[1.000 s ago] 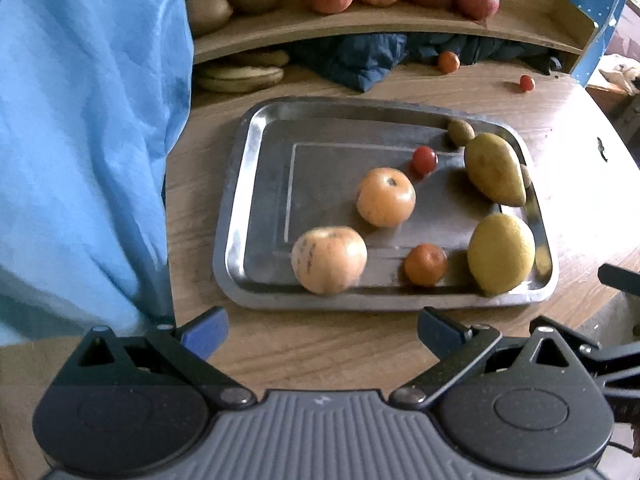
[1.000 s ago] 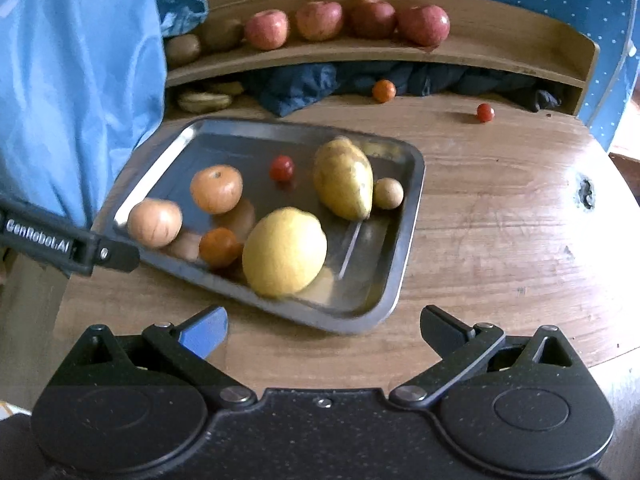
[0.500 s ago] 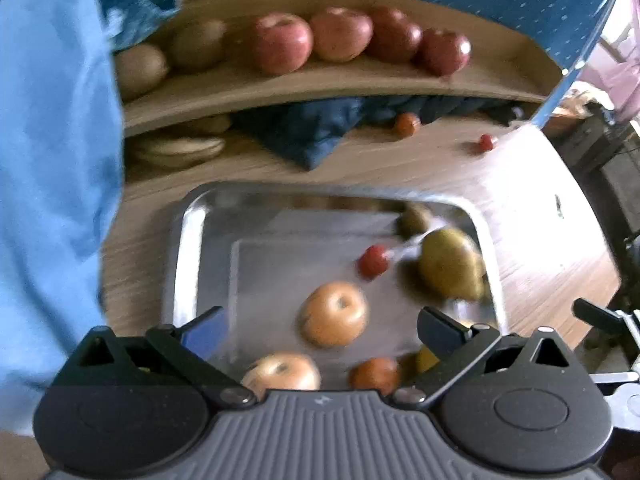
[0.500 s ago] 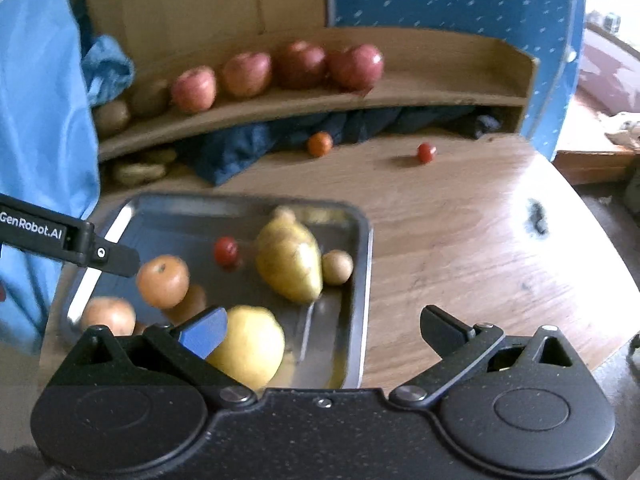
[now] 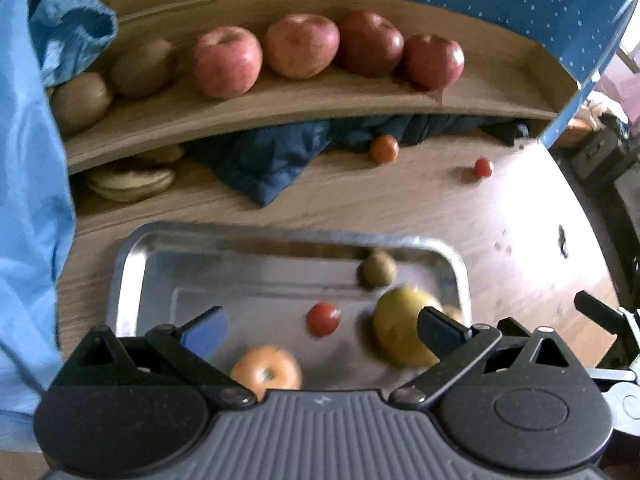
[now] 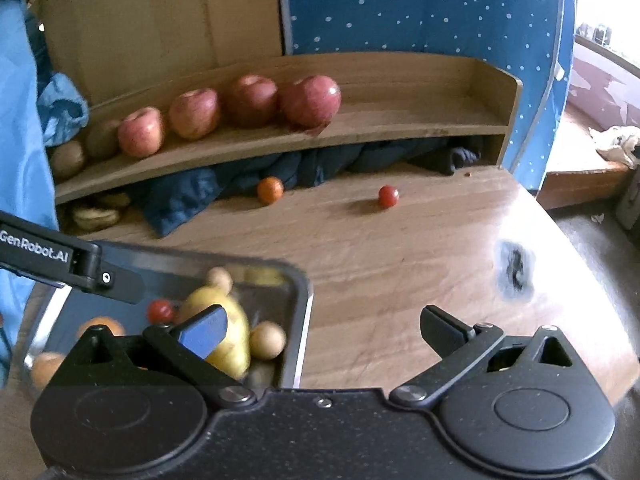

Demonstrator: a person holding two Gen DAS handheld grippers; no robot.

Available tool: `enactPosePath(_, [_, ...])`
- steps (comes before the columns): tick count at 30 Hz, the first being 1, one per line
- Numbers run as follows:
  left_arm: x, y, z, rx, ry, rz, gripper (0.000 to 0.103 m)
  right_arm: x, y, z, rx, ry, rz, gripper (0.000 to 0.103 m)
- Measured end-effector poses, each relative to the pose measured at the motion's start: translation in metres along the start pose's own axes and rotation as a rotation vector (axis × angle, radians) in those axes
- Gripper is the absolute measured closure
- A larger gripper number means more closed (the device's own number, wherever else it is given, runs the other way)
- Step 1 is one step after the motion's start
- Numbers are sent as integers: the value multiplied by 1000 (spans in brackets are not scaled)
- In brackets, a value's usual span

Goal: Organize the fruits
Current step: 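Withdraw both grippers from the tray toward the loose orange and tomato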

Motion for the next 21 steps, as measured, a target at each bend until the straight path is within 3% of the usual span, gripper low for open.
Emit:
enactPosePath(12, [-56,-29,-47,-59,98,-47,1,-33,-49,-55,-32,25,-51,1])
enactPosePath(21, [-94,-51,-71,-80,106,-75,1,-55,-85,-77,-93,5,2,1])
Point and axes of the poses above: each gripper's, at about its wrist camera, not at the fingertips, and y roughly against the way its jaws point, z to its left, x to its underside, the point moved 2 cm from there along -y, roughly the way its jaws point, and after that the axes turned 7 degrees about z, right-handed, at the moved point
